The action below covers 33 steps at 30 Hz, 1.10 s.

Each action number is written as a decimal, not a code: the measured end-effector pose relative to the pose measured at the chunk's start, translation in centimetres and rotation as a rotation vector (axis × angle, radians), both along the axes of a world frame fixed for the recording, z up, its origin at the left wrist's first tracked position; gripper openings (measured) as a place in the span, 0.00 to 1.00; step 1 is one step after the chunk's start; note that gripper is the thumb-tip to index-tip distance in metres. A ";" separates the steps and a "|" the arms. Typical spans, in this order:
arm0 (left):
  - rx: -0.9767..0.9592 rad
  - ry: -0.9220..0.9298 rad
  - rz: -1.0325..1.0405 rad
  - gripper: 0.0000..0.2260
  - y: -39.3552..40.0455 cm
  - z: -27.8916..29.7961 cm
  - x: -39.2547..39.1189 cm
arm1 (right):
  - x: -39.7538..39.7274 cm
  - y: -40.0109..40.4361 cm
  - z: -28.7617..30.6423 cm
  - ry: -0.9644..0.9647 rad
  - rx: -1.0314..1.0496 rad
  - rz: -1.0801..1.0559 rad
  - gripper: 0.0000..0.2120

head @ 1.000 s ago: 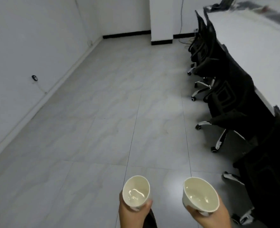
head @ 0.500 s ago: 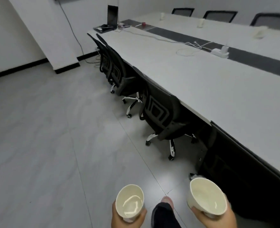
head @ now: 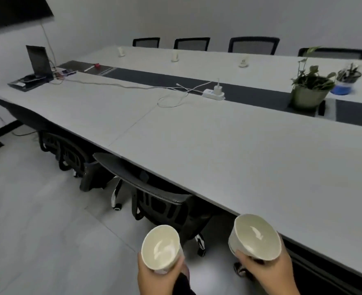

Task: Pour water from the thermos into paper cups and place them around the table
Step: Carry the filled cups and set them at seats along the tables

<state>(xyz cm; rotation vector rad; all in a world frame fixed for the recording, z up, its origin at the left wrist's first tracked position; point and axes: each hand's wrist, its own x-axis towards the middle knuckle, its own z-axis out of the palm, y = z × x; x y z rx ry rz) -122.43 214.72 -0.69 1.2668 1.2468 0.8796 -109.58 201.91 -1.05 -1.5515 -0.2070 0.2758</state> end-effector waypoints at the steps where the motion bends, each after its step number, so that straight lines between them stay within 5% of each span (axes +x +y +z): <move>1: -0.013 -0.001 -0.042 0.34 1.8 -0.1 1.4 | 0.7 1.2 1.0 -0.013 -0.063 -0.052 0.31; 4: 0.024 0.001 -0.197 0.31 7.0 0.5 5.9 | 3.2 4.1 0.6 -0.038 -0.080 -0.154 0.25; 16: 0.061 0.035 -0.699 0.27 25.2 0.4 22.5 | 9.6 15.3 -0.3 -0.052 -0.228 -0.568 0.33; 21: 0.059 0.107 -0.801 0.30 29.6 -2.0 29.7 | 12.4 17.0 -1.4 -0.041 -0.293 -0.591 0.42; 24: 0.074 0.139 -0.848 0.30 31.6 -3.6 33.7 | 14.6 18.2 -2.1 0.029 -0.279 -0.582 0.34; 33: 0.115 0.109 -0.793 0.31 35.0 -7.3 44.3 | 22.2 21.2 -4.8 0.050 -0.272 -0.656 0.33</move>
